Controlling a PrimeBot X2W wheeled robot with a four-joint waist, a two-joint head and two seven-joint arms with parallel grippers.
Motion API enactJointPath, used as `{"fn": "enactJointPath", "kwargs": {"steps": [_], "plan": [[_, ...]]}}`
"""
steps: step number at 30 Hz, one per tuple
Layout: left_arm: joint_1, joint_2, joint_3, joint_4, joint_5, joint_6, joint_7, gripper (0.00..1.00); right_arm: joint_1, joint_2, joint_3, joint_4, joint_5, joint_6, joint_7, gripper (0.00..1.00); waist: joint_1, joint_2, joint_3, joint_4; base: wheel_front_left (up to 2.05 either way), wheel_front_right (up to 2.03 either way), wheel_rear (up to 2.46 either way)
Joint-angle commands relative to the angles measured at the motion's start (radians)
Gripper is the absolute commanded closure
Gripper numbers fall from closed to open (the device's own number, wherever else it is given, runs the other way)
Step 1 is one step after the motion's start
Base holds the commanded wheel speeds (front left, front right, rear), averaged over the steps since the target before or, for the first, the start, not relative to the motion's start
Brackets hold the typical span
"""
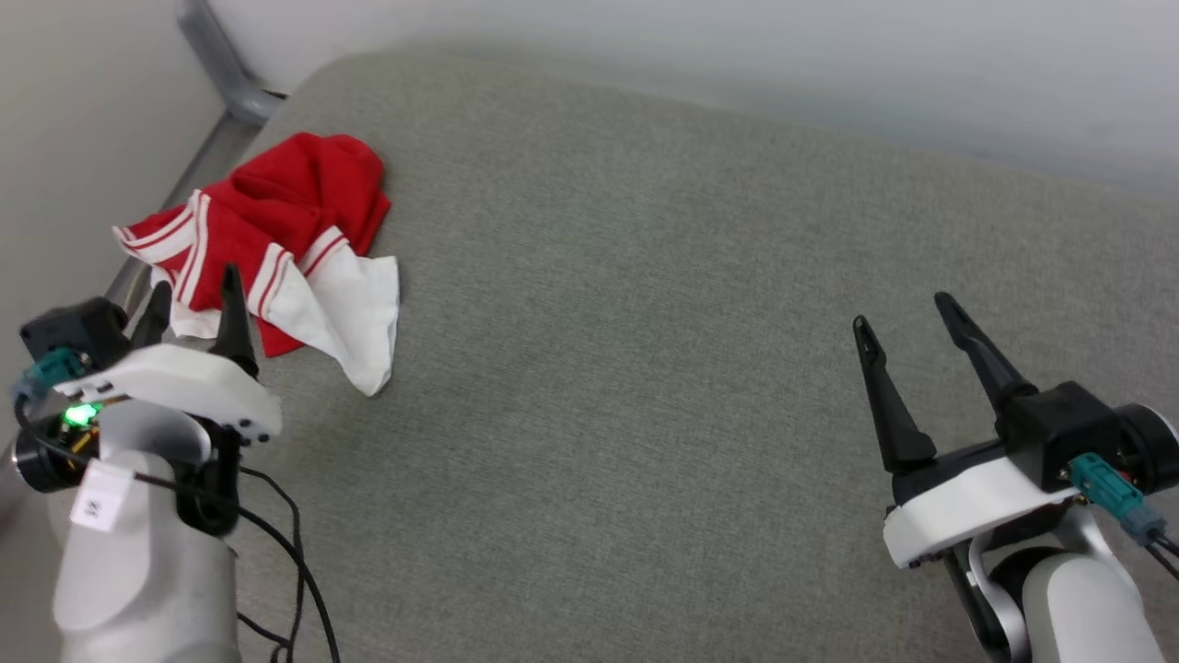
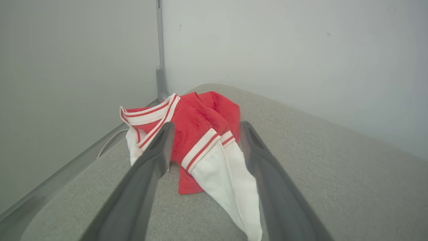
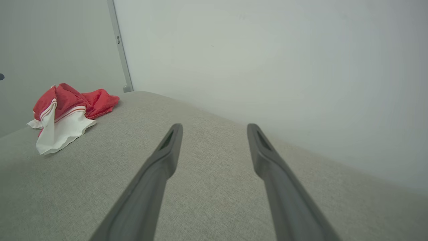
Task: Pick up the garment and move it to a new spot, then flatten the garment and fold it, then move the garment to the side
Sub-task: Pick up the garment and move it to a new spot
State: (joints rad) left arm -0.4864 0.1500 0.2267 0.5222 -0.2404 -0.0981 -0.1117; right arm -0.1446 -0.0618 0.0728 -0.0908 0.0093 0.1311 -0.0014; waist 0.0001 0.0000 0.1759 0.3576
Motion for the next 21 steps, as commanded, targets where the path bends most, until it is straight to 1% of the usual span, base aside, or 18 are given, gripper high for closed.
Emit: {"fn": "enactJointPath", "kwargs": {"steps": [1, 6, 7, 9, 13, 15, 18, 21], "plan": [[-0.051, 0.021, 0.010, 0.033, -0.017, 0.000, 0.035, 0.00, -0.029, -0.012, -0.002, -0.009, -0.003, -0.001, -0.002, 0.00, -0.0001, 0.0000, 0.099, -0.076, 0.00, 0.00, 0.00], [-0.180, 0.099, 0.033, 0.147, -0.052, -0.004, 0.155, 0.00, -0.076, -0.020, -0.005, -0.016, -0.005, -0.001, -0.012, 0.00, -0.0001, 0.0000, 0.199, -0.138, 0.00, 0.00, 0.00], [-0.199, 0.111, 0.035, 0.172, -0.058, -0.004, 0.183, 0.00, -0.084, -0.022, -0.007, -0.014, -0.003, -0.001, -0.015, 0.00, -0.0001, 0.0000, 0.214, -0.146, 0.00, 0.00, 0.00], [-0.238, 0.155, 0.051, 0.215, -0.073, -0.004, 0.233, 0.00, -0.099, -0.024, -0.008, -0.012, -0.001, -0.001, -0.019, 0.00, -0.0001, 0.0000, 0.248, -0.165, 0.00, 0.00, 0.00], [-0.298, 0.207, 0.078, 0.294, -0.105, 0.006, 0.329, 0.00, -0.120, -0.028, -0.014, -0.011, -0.001, -0.001, -0.026, 0.00, -0.0001, 0.0000, 0.304, -0.189, 0.00, 0.00, 0.00], [-0.324, 0.211, 0.082, 0.320, -0.115, 0.017, 0.374, 0.00, -0.129, -0.031, -0.017, -0.011, 0.001, -0.001, -0.025, 0.00, -0.0001, 0.0000, 0.327, -0.193, 0.00, 0.00, 0.00], [-0.348, 0.233, 0.087, 0.353, -0.129, 0.034, 0.442, 0.00, -0.138, -0.034, -0.014, -0.010, 0.006, -0.001, -0.030, 0.00, -0.0001, 0.0000, 0.355, -0.200, 0.00, 0.00, 0.00], [-0.356, 0.239, 0.085, 0.389, -0.137, 0.048, 0.521, 0.00, -0.152, -0.039, -0.011, -0.012, 0.007, -0.001, -0.034, 0.00, -0.0001, 0.0000, 0.374, -0.204, 0.00, 0.00, 0.00]]}}
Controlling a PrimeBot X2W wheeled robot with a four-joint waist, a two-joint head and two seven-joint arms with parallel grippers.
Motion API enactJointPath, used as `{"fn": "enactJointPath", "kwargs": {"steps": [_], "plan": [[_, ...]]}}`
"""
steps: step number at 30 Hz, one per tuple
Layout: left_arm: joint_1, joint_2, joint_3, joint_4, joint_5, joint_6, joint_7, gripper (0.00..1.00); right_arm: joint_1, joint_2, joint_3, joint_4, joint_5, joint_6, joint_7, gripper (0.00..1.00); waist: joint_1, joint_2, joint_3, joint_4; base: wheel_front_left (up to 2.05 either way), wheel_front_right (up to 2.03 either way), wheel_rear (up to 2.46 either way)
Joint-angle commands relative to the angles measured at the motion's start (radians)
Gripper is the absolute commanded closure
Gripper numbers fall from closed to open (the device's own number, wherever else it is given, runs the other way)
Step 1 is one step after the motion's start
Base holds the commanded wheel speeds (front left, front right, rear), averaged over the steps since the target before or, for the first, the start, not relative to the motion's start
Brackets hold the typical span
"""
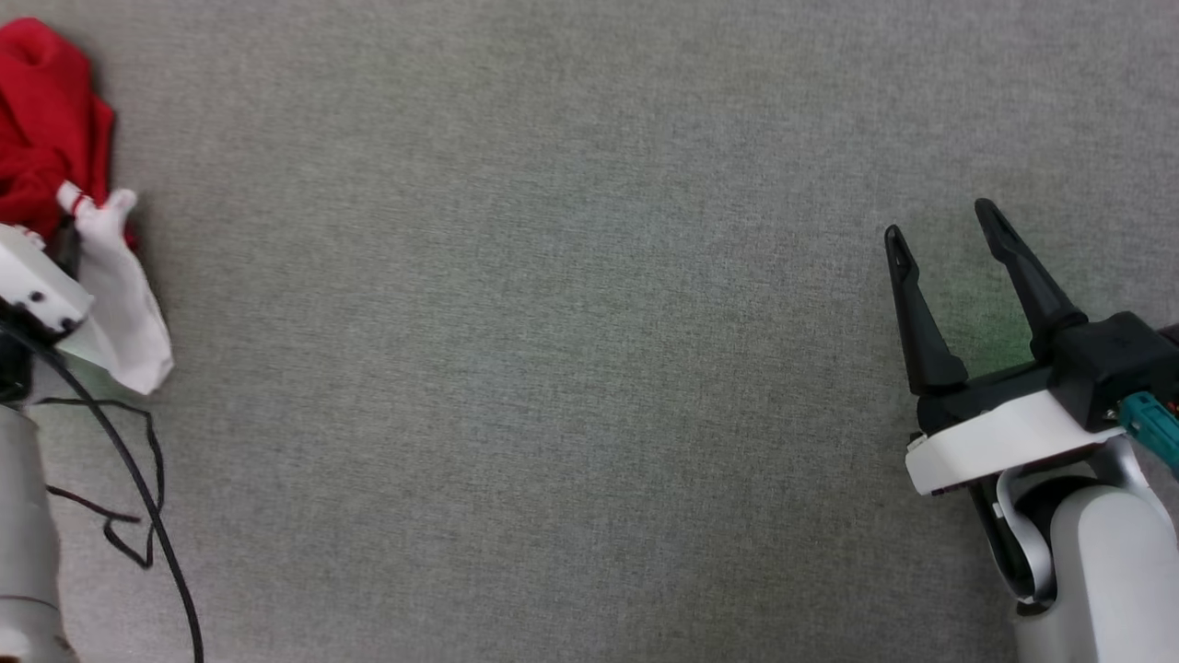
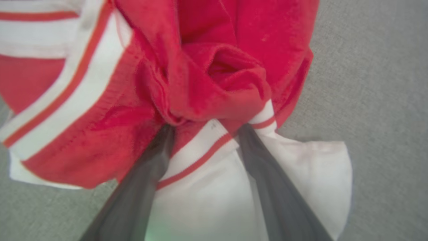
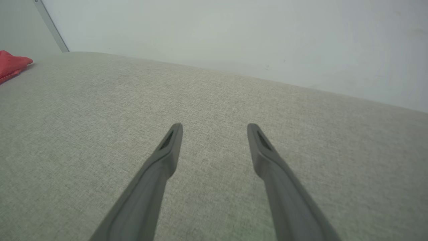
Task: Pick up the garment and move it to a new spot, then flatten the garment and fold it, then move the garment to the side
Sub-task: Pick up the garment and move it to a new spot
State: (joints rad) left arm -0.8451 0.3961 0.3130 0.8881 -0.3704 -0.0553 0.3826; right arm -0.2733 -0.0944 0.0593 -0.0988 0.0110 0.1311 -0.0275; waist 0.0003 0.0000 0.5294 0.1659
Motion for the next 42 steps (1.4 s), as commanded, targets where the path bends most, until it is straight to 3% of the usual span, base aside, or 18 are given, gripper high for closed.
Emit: {"fn": "enactJointPath", "kwargs": {"steps": [1, 4, 5, 6, 8, 11, 16, 27, 34, 42], "plan": [[0.003, -0.007, -0.001, 0.023, -0.006, 0.005, 0.027, 0.00, -0.023, -0.007, 0.002, -0.004, 0.005, -0.001, -0.008, 0.00, -0.0003, 0.0000, 0.020, -0.012, 0.00, 0.00, 0.00], [0.013, -0.005, -0.007, 0.066, -0.010, 0.029, 0.115, 0.02, -0.029, -0.011, 0.004, 0.002, 0.005, -0.001, -0.008, 0.00, -0.0003, 0.0000, 0.028, -0.014, 0.00, 0.00, 0.00], [0.015, -0.008, -0.008, 0.073, -0.012, 0.034, 0.137, 0.71, -0.032, -0.011, 0.003, 0.003, 0.006, -0.001, -0.008, 0.00, -0.0003, 0.0000, 0.030, -0.014, 0.00, 0.00, 0.00], [0.016, -0.006, -0.009, 0.078, -0.019, 0.027, 0.158, 1.00, -0.034, -0.012, 0.002, 0.003, 0.006, -0.001, -0.008, 0.00, -0.0003, 0.0000, 0.031, -0.014, 0.00, 0.00, 0.00], [0.019, -0.002, -0.015, 0.073, -0.018, 0.018, 0.178, 1.00, -0.035, -0.013, -0.001, 0.005, 0.006, -0.001, -0.009, 0.00, -0.0003, 0.0000, 0.030, -0.013, 0.00, 0.00, 0.00], [0.018, 0.018, -0.022, 0.027, -0.002, 0.022, 0.120, 1.00, -0.029, -0.013, -0.009, 0.012, 0.007, -0.001, -0.009, 0.00, -0.0003, 0.0000, 0.017, -0.008, 0.00, 0.00, 0.00], [0.016, 0.047, -0.034, -0.064, 0.035, 0.037, -0.047, 1.00, -0.006, 0.001, -0.017, 0.022, 0.011, -0.001, -0.015, 0.00, -0.0003, 0.0000, -0.037, 0.006, 0.00, 0.00, 0.00], [0.066, 0.038, -0.087, -0.211, 0.127, 0.068, -0.409, 1.00, 0.055, 0.030, -0.046, 0.074, 0.030, -0.001, -0.045, 0.00, -0.0003, 0.0000, -0.236, 0.021, 0.00, 0.00, 0.00], [0.140, -0.015, -0.112, -0.303, 0.124, 0.060, -0.504, 1.00, 0.125, 0.043, -0.096, 0.095, 0.037, -0.001, -0.055, 0.00, -0.0003, 0.0000, -0.361, -0.008, 0.00, 0.00, 0.00], [0.297, -0.114, -0.132, -0.470, 0.099, 0.074, -0.527, 1.00, 0.188, 0.045, -0.108, 0.086, 0.085, -0.001, -0.040, 0.00, -0.0003, 0.0000, -0.432, -0.105, 0.00, 0.00, 0.00]]}}
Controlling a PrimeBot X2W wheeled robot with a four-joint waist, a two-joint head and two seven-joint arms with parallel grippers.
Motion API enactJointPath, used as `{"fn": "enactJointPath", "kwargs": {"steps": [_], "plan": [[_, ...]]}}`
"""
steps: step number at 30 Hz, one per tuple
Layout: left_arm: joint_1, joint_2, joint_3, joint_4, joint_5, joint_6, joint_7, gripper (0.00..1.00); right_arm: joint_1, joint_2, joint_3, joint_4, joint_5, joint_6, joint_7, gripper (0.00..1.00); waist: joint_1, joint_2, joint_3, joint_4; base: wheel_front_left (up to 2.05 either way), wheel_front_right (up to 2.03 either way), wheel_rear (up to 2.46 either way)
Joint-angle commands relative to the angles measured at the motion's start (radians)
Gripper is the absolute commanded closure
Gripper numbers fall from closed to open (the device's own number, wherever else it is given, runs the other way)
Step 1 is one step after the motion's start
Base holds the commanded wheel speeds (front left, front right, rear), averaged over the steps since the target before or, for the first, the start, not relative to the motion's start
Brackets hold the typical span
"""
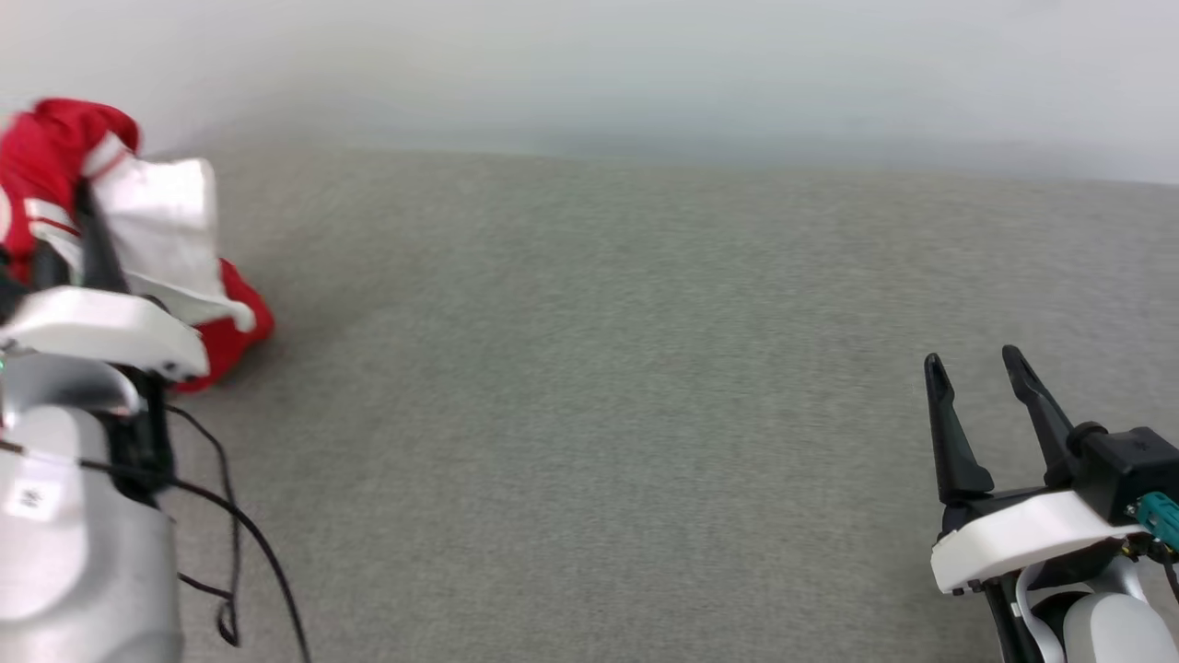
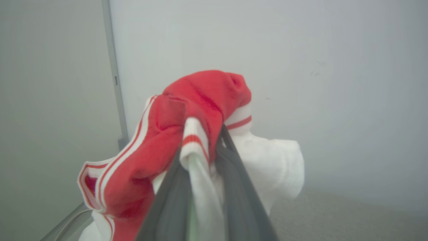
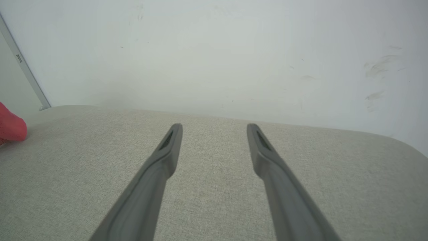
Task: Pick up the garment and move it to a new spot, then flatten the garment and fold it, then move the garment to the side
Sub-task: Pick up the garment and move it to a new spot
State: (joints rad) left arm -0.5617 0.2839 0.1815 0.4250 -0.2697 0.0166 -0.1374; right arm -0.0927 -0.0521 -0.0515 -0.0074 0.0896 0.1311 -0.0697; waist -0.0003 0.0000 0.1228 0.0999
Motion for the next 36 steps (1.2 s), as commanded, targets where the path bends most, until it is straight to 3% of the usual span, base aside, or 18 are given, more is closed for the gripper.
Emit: {"fn": "enactJointPath", "kwargs": {"steps": [1, 11, 20, 30, 36], "plan": [[0.037, -0.017, -0.009, -0.033, -0.004, 0.001, -0.006, 1.00, 0.012, 0.003, -0.001, -0.008, 0.009, -0.001, 0.003, 0.00, 0.0003, 0.0000, -0.027, -0.054, 0.00, 0.00, 0.00], [0.170, -0.146, -0.134, -0.233, -0.012, -0.029, 0.056, 1.00, 0.016, 0.003, -0.003, -0.010, 0.034, -0.001, 0.001, 0.00, 0.0003, 0.0000, -0.020, -0.203, 0.00, 0.00, 0.00], [0.186, -0.205, -0.371, -0.294, -0.001, -0.108, 0.171, 1.00, -0.013, 0.003, 0.001, 0.007, 0.067, -0.001, -0.025, 0.00, 0.0003, 0.0000, 0.041, -0.308, 0.00, 0.00, 0.00], [0.211, -0.228, -0.726, -0.226, -0.028, -0.145, 0.246, 1.00, -0.041, 0.003, 0.003, 0.043, 0.093, -0.001, -0.069, 0.00, 0.0003, 0.0000, 0.123, -0.332, 0.00, 0.00, 0.00], [0.183, -0.232, -0.837, -0.153, -0.061, -0.148, 0.234, 1.00, -0.059, 0.003, 0.004, 0.062, 0.090, -0.001, -0.081, 0.00, 0.0003, 0.0000, 0.136, -0.306, 0.00, 0.00, 0.00]]}}
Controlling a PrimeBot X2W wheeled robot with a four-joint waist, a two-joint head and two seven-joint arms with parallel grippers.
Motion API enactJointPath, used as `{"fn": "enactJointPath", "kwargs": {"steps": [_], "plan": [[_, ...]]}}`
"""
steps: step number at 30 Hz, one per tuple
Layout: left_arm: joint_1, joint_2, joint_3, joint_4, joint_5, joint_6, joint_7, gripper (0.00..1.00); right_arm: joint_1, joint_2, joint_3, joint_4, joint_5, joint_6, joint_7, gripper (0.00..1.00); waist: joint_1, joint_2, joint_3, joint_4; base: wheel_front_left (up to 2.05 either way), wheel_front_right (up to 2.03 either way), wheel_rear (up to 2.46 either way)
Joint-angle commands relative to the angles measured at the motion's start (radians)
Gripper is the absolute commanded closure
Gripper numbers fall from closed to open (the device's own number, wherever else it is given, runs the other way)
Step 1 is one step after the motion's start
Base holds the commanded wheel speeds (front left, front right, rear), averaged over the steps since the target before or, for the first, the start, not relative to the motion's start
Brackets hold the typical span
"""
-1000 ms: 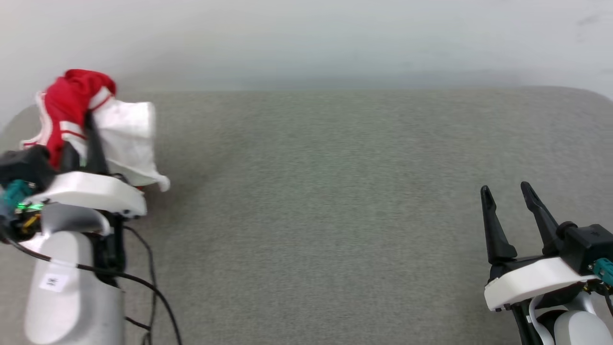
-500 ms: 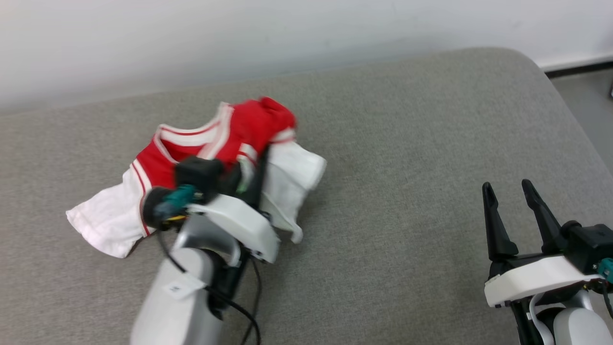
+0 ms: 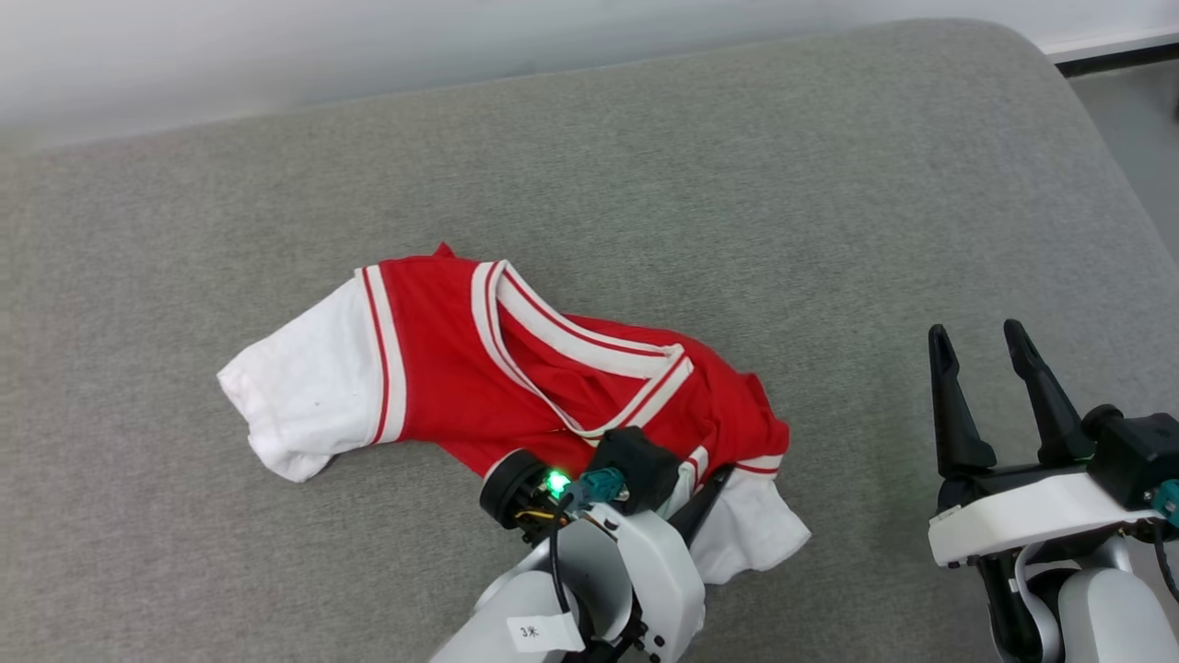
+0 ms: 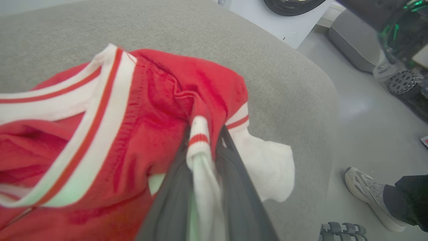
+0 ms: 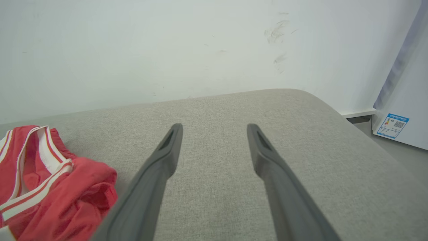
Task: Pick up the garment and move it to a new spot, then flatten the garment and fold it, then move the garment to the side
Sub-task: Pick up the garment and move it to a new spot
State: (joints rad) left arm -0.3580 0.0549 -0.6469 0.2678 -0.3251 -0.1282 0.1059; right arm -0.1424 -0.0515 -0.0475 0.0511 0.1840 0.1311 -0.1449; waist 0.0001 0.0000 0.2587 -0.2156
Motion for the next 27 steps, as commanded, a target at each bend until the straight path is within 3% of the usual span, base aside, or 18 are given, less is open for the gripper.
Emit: {"fn": "enactJointPath", "kwargs": {"steps": [1, 2, 3, 9, 15, 27], "plan": [[-0.027, -0.003, -0.017, 0.011, -0.012, -0.003, -0.021, 0.75, -0.012, 0.002, -0.001, 0.006, -0.007, -0.001, -0.005, 0.00, -0.0001, 0.0000, -0.001, 0.016, 0.00, 0.00, 0.00], [-0.034, -0.004, -0.021, 0.015, -0.017, -0.003, -0.034, 0.25, -0.014, 0.002, -0.003, 0.007, -0.010, -0.001, -0.005, 0.00, -0.0001, 0.0000, -0.004, 0.022, 0.00, 0.00, 0.00], [-0.043, -0.004, -0.029, 0.018, -0.016, -0.003, -0.051, 0.00, -0.015, 0.002, -0.004, 0.008, -0.012, -0.001, -0.005, 0.00, -0.0001, 0.0000, -0.009, 0.029, 0.00, 0.00, 0.00], [-0.061, -0.004, -0.013, 0.004, -0.014, 0.014, -0.189, 0.00, 0.013, 0.002, -0.013, 0.006, -0.032, -0.001, 0.011, 0.00, -0.0001, 0.0000, -0.062, 0.074, 0.00, 0.00, 0.00], [-0.026, 0.010, 0.044, -0.023, -0.007, 0.082, -0.313, 0.00, 0.047, 0.002, -0.018, -0.013, -0.058, -0.001, 0.041, 0.00, -0.0001, 0.0000, -0.122, 0.113, 0.00, 0.00, 0.00], [0.092, 0.092, 0.245, -0.061, -0.039, 0.207, -0.370, 0.00, 0.132, 0.002, -0.016, -0.056, -0.077, -0.001, 0.094, 0.00, -0.0001, 0.0000, -0.214, 0.169, 0.00, 0.00, 0.00]]}}
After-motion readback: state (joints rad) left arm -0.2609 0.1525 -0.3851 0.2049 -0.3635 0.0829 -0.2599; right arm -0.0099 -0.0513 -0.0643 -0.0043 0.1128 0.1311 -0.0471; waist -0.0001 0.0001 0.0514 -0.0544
